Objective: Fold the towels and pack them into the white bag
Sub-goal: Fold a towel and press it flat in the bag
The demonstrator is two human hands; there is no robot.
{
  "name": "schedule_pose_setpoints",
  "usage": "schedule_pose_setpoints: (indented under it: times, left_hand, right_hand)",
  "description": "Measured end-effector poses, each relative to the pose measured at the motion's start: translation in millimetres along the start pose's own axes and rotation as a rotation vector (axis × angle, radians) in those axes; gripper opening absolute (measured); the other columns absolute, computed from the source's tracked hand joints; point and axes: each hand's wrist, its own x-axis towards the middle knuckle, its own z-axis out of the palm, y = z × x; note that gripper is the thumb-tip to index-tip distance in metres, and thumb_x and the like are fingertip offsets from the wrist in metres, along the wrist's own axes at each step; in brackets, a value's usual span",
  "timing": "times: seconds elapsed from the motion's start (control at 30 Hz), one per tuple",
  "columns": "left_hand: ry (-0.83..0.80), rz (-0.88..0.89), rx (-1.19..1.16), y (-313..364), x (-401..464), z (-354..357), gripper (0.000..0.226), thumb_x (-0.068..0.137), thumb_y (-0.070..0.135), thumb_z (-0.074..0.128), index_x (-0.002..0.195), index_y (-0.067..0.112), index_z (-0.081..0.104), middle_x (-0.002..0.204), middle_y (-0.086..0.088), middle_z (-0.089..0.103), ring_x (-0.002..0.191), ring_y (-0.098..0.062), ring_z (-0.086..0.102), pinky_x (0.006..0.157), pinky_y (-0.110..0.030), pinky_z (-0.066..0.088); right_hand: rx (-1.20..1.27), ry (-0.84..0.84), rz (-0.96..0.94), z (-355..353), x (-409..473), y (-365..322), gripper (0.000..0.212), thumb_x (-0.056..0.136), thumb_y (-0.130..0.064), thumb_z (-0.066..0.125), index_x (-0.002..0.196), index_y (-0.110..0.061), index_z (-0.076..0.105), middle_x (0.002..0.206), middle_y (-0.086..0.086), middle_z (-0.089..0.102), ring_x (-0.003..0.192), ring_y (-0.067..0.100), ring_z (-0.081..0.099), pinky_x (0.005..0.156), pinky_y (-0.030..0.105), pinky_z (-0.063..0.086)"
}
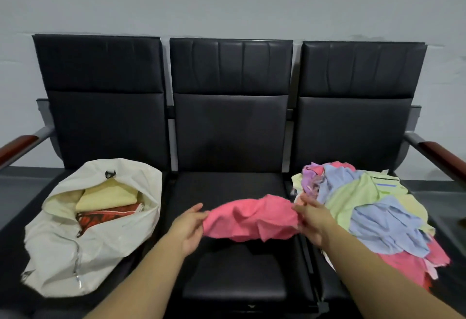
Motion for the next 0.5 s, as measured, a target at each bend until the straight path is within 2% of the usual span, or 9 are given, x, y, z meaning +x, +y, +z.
schedule_pose_setpoints:
  times: [0.07,0.13,0.2,0.23,0.3,0.33,0.4,0.47,0.5]
  left_hand:
    - [0.029,-0.146,0.066,-32,4,-12,0.037,0.098,-0.021,0.037,0.125,-0.008,0.057,0.080,-0.021,0.068,0.058,-0.023,0.070,0.046,-0.023,0.056]
    - [0.027,-0.244,0.103,-56,9,-20,0.038,0.098,-0.022,0.029,0.120,-0.013,0.058,0.064,-0.017,0.070,0.044,-0.020,0.067,0.052,-0.022,0.057]
    - [0.001,-0.305,0.136,-69,16,-27,0.039,0.099,-0.020,0.030,0.127,-0.016,0.056,0.073,-0.019,0.072,0.053,-0.022,0.070,0.068,-0.023,0.058]
    - [-0.007,-0.319,0.155,-71,20,-29,0.037,0.099,-0.019,0.034,0.129,-0.016,0.056,0.086,-0.021,0.073,0.066,-0.025,0.072,0.069,-0.026,0.059]
    - [-0.004,-0.315,0.183,-73,25,-33,0.036,0.099,-0.015,0.041,0.131,-0.016,0.057,0.113,-0.026,0.069,0.090,-0.030,0.068,0.061,-0.032,0.063]
    - [0.008,-0.303,0.178,-73,26,-33,0.035,0.099,-0.015,0.043,0.129,-0.013,0.059,0.120,-0.026,0.067,0.094,-0.030,0.066,0.058,-0.032,0.062]
    - [0.046,-0.235,0.171,-70,23,-33,0.032,0.098,-0.014,0.046,0.120,0.000,0.064,0.113,-0.019,0.070,0.091,-0.027,0.066,0.061,-0.033,0.060]
    - [0.096,-0.161,0.206,-68,17,-31,0.034,0.096,-0.011,0.052,0.115,0.015,0.062,0.104,-0.012,0.072,0.093,-0.023,0.067,0.082,-0.039,0.055]
    - [0.115,-0.128,0.222,-67,17,-31,0.036,0.095,-0.010,0.054,0.115,0.019,0.060,0.102,-0.010,0.073,0.094,-0.021,0.068,0.089,-0.042,0.051]
  right_hand:
    - [0.017,-0.061,0.145,-16,2,31,0.026,0.094,0.015,0.050,0.108,-0.003,0.063,0.069,0.013,0.070,0.052,0.019,0.065,0.044,0.028,0.055]
    - [-0.034,-0.104,0.256,-27,3,56,0.027,0.093,0.019,0.047,0.111,0.006,0.063,0.073,0.015,0.073,0.056,0.020,0.071,0.048,0.027,0.057]
    - [-0.120,-0.113,0.329,-35,5,77,0.033,0.095,0.018,0.046,0.123,0.007,0.060,0.072,0.014,0.074,0.055,0.019,0.071,0.049,0.026,0.058]
    - [-0.155,-0.132,0.354,-37,4,83,0.034,0.096,0.016,0.044,0.126,0.009,0.058,0.074,0.014,0.074,0.056,0.019,0.072,0.049,0.026,0.058]
    - [-0.193,-0.115,0.341,-42,4,89,0.031,0.098,0.013,0.044,0.124,0.009,0.060,0.075,0.012,0.075,0.056,0.016,0.071,0.047,0.023,0.055]
    - [-0.212,-0.086,0.300,-44,5,88,0.030,0.098,0.011,0.046,0.122,0.003,0.063,0.074,0.009,0.074,0.057,0.013,0.069,0.048,0.022,0.053]
    - [-0.230,-0.020,0.178,-48,9,86,0.030,0.096,0.005,0.057,0.121,-0.007,0.067,0.089,0.009,0.074,0.073,0.018,0.069,0.058,0.028,0.055]
    - [-0.213,0.025,0.050,-50,12,83,0.043,0.086,0.008,0.069,0.126,-0.005,0.063,0.111,0.017,0.069,0.094,0.032,0.070,0.075,0.044,0.060]
    - [-0.176,0.021,0.015,-50,12,83,0.050,0.081,0.012,0.072,0.127,-0.002,0.060,0.115,0.021,0.067,0.100,0.038,0.069,0.083,0.050,0.059]
